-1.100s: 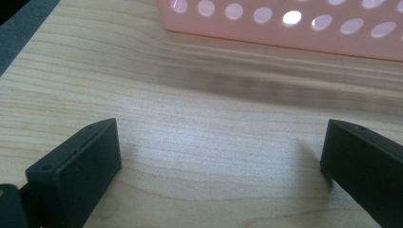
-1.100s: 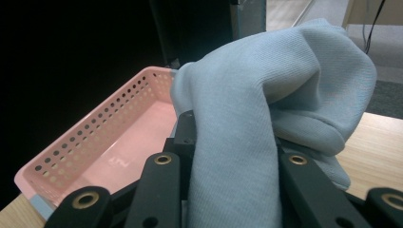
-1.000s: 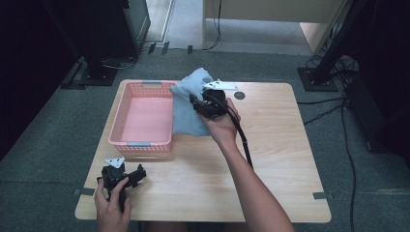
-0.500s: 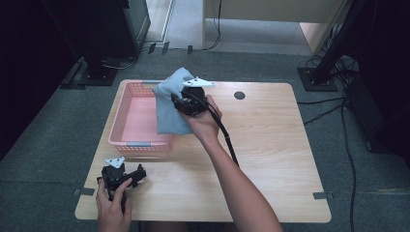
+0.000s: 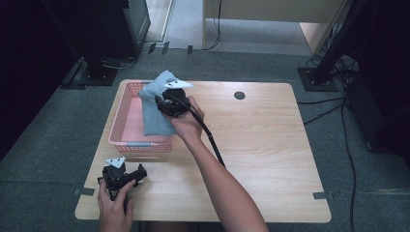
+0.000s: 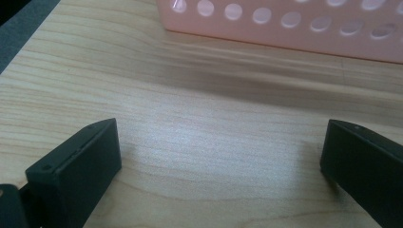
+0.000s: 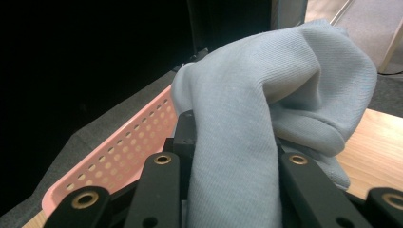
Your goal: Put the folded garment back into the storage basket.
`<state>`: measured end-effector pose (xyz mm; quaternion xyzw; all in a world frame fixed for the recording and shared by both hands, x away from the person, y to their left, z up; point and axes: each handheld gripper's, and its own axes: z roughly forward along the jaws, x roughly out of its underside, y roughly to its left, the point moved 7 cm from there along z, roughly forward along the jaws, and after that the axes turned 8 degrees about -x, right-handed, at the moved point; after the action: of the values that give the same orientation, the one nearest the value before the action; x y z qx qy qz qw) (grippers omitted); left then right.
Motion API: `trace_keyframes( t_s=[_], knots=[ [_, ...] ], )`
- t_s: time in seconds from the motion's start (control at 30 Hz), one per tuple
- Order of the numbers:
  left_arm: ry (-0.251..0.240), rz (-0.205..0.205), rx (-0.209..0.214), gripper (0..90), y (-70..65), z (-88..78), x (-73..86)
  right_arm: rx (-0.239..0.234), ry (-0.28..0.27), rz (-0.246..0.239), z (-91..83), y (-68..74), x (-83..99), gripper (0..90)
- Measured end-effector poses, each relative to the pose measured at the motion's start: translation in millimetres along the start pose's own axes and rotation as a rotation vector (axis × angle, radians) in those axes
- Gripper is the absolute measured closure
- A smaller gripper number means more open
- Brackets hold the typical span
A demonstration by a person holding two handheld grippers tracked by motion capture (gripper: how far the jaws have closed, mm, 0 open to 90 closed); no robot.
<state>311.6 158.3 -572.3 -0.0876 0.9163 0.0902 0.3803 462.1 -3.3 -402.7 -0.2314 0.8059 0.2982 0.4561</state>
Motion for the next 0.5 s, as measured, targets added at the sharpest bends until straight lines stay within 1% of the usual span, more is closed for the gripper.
trace_keyframes(
  t_s=[0.1,0.23,0.47,0.5],
  knots=[
    [0.0,0.0,0.0,0.0,0.0,0.0,0.0,-0.005,0.001,-0.005,9.1,3.6,1.6,71.6],
    [-0.001,0.0,0.0,0.0,0.0,0.1,0.0,-0.009,-0.002,0.007,22.4,8.0,5.3,71.5],
    [-0.002,-0.001,0.0,0.0,0.0,0.1,-0.1,-0.013,0.028,0.004,46.8,15.7,18.5,71.2],
    [-0.002,-0.002,0.0,0.0,-0.1,0.1,-0.1,-0.013,0.027,0.009,49.7,16.7,19.8,71.2]
  ],
)
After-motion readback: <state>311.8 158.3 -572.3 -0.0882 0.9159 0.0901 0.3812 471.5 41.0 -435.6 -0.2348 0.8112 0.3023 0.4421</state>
